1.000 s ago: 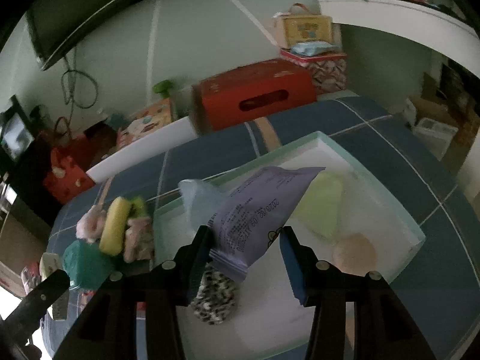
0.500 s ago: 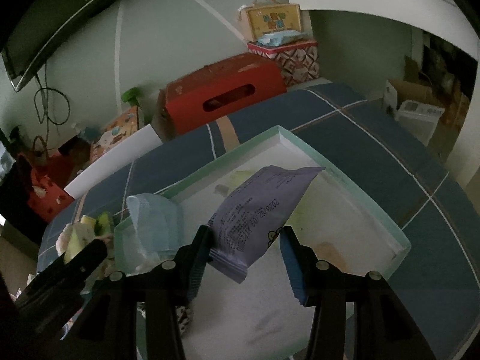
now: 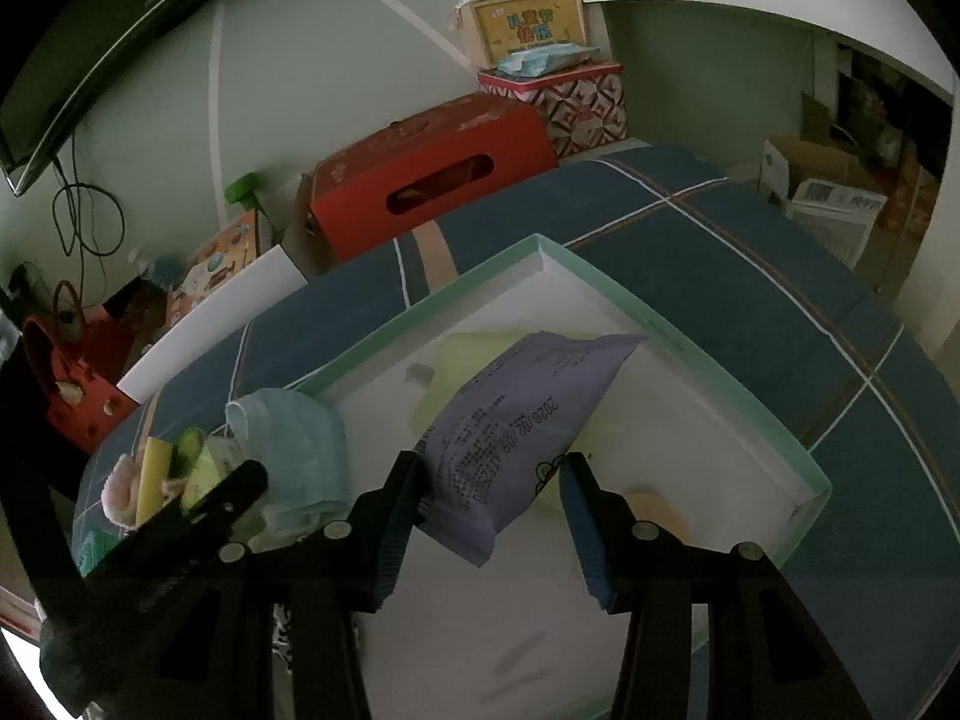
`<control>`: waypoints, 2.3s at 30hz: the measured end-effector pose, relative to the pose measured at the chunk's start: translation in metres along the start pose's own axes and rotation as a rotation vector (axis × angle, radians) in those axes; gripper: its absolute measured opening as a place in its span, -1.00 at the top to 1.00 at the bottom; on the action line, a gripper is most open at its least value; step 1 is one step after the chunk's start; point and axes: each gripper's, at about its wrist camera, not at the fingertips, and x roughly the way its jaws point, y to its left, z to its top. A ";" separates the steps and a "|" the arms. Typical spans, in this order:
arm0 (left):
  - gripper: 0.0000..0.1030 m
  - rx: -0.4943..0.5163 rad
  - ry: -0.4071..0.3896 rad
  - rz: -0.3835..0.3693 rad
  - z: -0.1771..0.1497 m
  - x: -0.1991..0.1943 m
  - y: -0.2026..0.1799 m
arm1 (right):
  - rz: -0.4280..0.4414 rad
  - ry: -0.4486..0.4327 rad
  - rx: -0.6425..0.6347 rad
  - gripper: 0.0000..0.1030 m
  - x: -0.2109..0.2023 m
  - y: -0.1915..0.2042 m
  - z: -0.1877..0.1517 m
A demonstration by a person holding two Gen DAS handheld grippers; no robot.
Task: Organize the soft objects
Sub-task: 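Carry both packs into the white tray and open both tools, then withdraw both tools from the tray toward the red tape roll and pill bottle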
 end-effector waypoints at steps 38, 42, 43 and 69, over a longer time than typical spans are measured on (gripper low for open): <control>-0.80 -0.108 0.038 0.187 0.006 -0.071 0.032 | -0.082 -0.017 -0.087 -1.00 -0.016 0.014 -0.004; -0.80 -0.125 0.043 0.190 0.001 -0.079 0.039 | -0.069 -0.021 -0.106 -1.00 -0.018 0.023 -0.005; -0.80 -0.133 0.042 0.189 0.000 -0.082 0.042 | -0.065 -0.022 -0.112 -1.00 -0.018 0.026 -0.005; -0.80 -0.414 -0.052 0.301 -0.030 -0.160 0.168 | 0.184 -0.021 -0.354 -1.00 -0.033 0.148 -0.050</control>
